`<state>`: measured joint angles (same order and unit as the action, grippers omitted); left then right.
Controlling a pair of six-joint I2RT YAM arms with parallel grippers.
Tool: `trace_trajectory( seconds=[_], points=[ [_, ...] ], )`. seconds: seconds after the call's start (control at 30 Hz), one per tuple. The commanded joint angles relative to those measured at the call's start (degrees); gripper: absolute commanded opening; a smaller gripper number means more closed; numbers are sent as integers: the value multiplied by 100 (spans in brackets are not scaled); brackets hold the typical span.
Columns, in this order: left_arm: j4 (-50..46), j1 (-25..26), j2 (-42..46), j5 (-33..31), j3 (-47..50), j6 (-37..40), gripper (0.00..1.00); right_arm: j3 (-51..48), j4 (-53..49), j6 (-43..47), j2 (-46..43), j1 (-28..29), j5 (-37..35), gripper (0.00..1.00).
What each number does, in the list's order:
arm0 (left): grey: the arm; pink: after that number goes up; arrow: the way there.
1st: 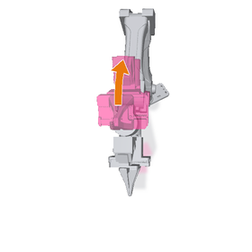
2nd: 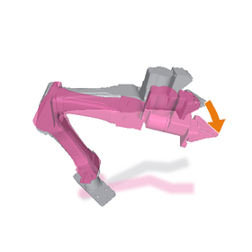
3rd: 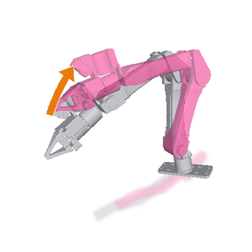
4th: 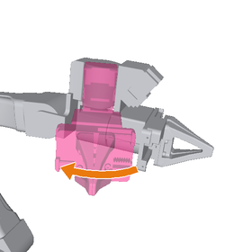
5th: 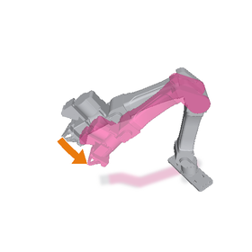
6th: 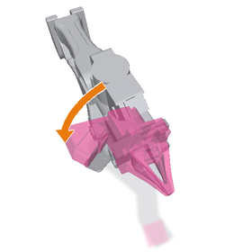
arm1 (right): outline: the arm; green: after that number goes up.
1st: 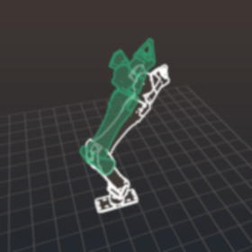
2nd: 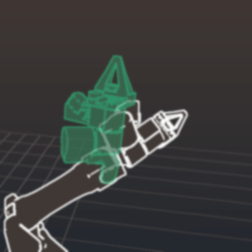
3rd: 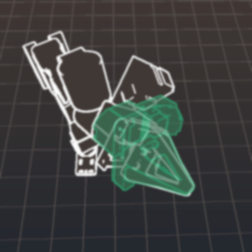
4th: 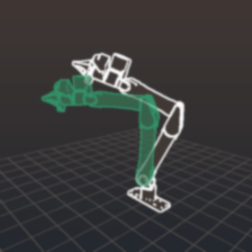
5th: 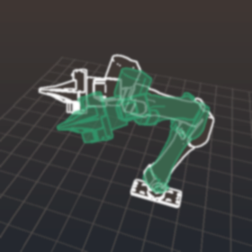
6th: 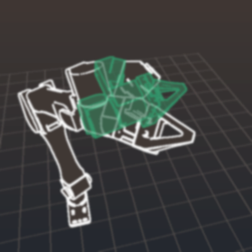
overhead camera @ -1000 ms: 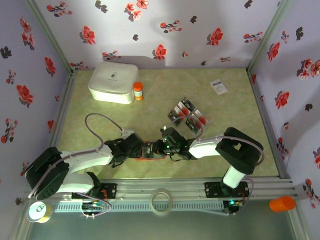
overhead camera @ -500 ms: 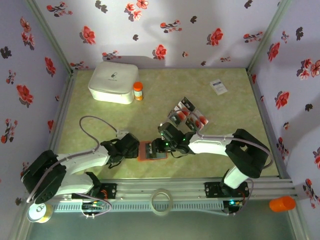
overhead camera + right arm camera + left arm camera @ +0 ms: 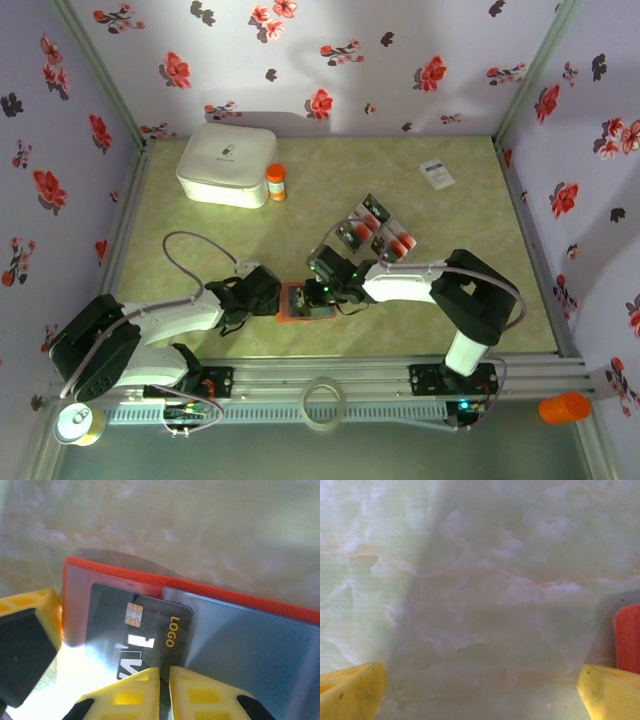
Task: Put the credit cards into the card holder
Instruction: Insert the credit card into the card slot.
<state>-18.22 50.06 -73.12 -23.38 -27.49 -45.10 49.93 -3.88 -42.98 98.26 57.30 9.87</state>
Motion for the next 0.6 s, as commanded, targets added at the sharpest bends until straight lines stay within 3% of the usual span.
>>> trace_trajectory(
  seconds=[0.0,0.23,0.57],
  points=[
    [46,-32,-161,69,50,-5,100,253,-96,99,256,189,50,13],
    [52,-27,-137,80,63,-1,100,478,-61,27,495,359,78,12],
    [-394,-127,392,-17,7,-27,100,329,-462,145,-223,316,-333,13]
  ],
)
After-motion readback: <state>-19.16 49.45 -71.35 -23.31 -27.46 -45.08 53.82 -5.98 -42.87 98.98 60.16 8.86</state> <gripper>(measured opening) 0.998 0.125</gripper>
